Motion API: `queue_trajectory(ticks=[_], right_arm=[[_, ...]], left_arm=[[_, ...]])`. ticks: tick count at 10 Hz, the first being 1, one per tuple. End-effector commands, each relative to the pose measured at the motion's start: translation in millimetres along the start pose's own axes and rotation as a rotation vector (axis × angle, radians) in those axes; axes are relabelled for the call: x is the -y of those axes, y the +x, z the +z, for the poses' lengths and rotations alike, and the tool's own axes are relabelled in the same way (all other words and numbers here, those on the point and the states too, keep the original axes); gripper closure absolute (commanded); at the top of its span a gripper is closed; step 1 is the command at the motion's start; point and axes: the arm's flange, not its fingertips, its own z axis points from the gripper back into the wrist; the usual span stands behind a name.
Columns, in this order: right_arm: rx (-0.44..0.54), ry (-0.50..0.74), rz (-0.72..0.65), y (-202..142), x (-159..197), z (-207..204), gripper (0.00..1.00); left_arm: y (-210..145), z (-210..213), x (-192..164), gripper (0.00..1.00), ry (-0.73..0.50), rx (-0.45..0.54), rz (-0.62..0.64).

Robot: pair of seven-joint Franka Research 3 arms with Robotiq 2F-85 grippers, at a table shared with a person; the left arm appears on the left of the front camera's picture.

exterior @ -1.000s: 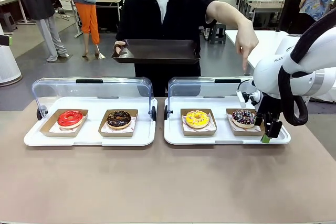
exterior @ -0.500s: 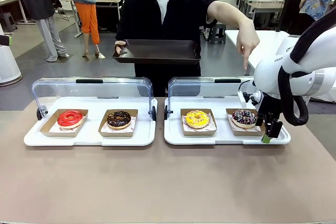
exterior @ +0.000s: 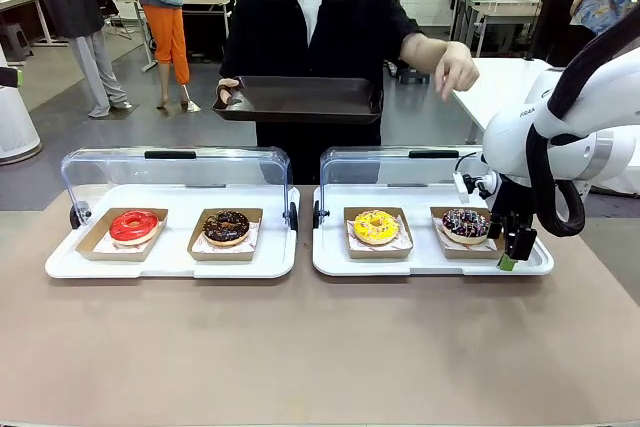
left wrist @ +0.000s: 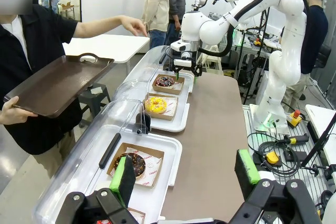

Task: Provide the desired donut to the person.
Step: Pick up and lift the Paper togo box containing the Donut pointed at by the person.

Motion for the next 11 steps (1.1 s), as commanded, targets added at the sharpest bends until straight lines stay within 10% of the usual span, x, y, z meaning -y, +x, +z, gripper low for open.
queue_trajectory(ticks=[1, 3, 11], right_arm=[[-0.029, 0.013, -0.017, 1.3, 6.9, -0.7, 0.0], [-0.029, 0.017, -0.008, 1.2, 7.9, -2.2, 0.07], [-0.033, 0.017, -0.002, 2.2, 11.1, -7.2, 0.84]], left_arm=[[1.2, 0.9, 0.4, 0.0, -0.002, 0.011, -0.005], [1.2, 0.9, 0.4, 0.0, -0.002, 0.011, -0.005], [1.2, 0.9, 0.4, 0.0, -0.002, 0.011, -0.005]])
